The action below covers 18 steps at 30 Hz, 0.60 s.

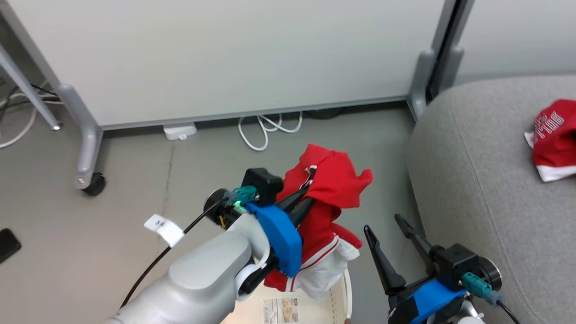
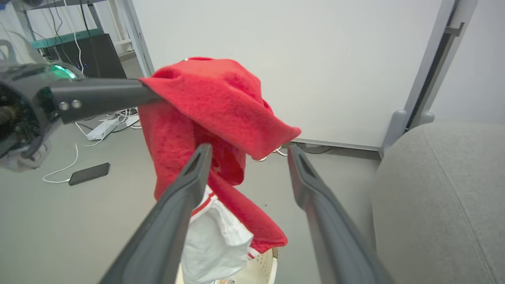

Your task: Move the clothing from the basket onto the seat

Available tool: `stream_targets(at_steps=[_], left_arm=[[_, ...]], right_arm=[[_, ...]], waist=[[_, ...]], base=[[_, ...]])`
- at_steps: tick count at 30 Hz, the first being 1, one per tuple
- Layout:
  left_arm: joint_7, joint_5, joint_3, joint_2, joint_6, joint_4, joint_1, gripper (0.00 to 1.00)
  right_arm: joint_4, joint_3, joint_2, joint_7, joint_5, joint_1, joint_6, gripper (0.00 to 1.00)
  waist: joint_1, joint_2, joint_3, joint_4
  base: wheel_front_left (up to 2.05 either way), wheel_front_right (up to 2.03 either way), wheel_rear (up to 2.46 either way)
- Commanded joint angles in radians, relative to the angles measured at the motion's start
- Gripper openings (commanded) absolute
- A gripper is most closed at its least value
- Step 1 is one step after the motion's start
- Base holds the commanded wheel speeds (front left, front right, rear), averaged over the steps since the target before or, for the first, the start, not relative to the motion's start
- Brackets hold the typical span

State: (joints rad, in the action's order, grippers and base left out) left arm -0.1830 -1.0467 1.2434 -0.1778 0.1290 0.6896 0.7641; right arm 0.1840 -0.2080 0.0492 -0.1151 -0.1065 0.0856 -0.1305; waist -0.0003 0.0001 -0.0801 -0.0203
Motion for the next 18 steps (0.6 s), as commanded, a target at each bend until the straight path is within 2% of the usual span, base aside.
stream_targets(at_steps=[1, 10, 18], left_arm=[[0.009, -0.001, 0.008, 0.013, 0.003, -0.016, 0.034, 0.0], [0.012, 0.01, 0.025, 0.063, 0.002, -0.041, 0.138, 0.0], [0.005, 0.012, 0.032, 0.078, 0.002, -0.023, 0.146, 0.0]], right_arm=[[-0.005, -0.004, 0.002, 0.009, -0.003, -0.023, 0.0, 1.0], [-0.026, -0.031, 0.002, 0.04, -0.012, -0.044, 0.0, 1.0], [-0.033, -0.044, 0.002, 0.05, -0.024, -0.049, 0.0, 1.0]], waist=[[0.0003, -0.0001, 0.055, -0.05], [0.0003, -0.0001, 0.098, -0.062], [0.0003, -0.0001, 0.103, -0.048]], base=[[0.0, 0.0, 0.0], [0.0, 0.0, 0.0], [0.0, 0.0, 0.0]])
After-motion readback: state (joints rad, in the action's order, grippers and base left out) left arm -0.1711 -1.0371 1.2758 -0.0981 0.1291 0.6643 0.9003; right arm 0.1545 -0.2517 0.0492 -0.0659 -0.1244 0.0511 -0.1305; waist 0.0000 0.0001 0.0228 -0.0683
